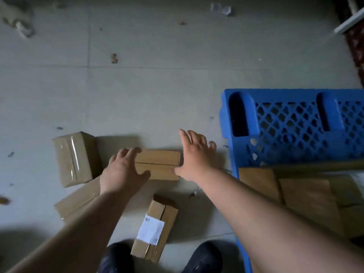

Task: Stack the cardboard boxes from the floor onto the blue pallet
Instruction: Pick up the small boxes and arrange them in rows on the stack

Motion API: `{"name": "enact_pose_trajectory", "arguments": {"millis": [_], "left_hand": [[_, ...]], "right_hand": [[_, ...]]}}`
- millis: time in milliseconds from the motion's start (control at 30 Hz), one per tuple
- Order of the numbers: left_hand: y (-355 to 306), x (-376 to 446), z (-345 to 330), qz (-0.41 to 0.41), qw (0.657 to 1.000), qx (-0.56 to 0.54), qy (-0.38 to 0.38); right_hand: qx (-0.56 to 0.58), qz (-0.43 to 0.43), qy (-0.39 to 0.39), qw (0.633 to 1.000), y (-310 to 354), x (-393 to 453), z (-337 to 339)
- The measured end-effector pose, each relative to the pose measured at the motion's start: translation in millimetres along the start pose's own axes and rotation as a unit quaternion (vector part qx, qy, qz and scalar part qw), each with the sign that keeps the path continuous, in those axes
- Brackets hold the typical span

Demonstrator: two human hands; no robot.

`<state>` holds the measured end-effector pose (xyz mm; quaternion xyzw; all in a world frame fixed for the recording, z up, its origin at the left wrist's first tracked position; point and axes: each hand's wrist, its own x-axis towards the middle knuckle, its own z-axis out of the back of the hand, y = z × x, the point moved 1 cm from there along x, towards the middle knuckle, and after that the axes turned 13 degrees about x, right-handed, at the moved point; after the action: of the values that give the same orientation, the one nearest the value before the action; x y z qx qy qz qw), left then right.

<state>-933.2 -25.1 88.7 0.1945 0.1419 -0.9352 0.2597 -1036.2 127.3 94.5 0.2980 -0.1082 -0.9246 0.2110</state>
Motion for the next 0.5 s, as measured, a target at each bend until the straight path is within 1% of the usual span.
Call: {"name": "enact_pose_trajectory", "arguments": {"millis": [133,267,367,500], "left_hand": [[75.6,-1.1,-45.3,0.048,0.998,-0.031,0.001],[134.0,-14.3,-92.8,0.081,0.996,-0.021,0.009],[160.1,-19.6,-116.8,0.1,0.994,-0.033,0.009],[170.8,-22.3,-135.0,0.102,0.994,-0.041,0.012]], "right_hand": [[-0.045,-0.012,0.056,0.997,18.2,27.6,-78.5],[-0.084,-0.019,0.092,0.992,23.5,58.8,-140.2],[-0.137,-0.003,0.09,0.986,29.5,78.6,-170.3],[-0.189,0.022,0.057,0.98,39.0,96.0,-188.2]]}}
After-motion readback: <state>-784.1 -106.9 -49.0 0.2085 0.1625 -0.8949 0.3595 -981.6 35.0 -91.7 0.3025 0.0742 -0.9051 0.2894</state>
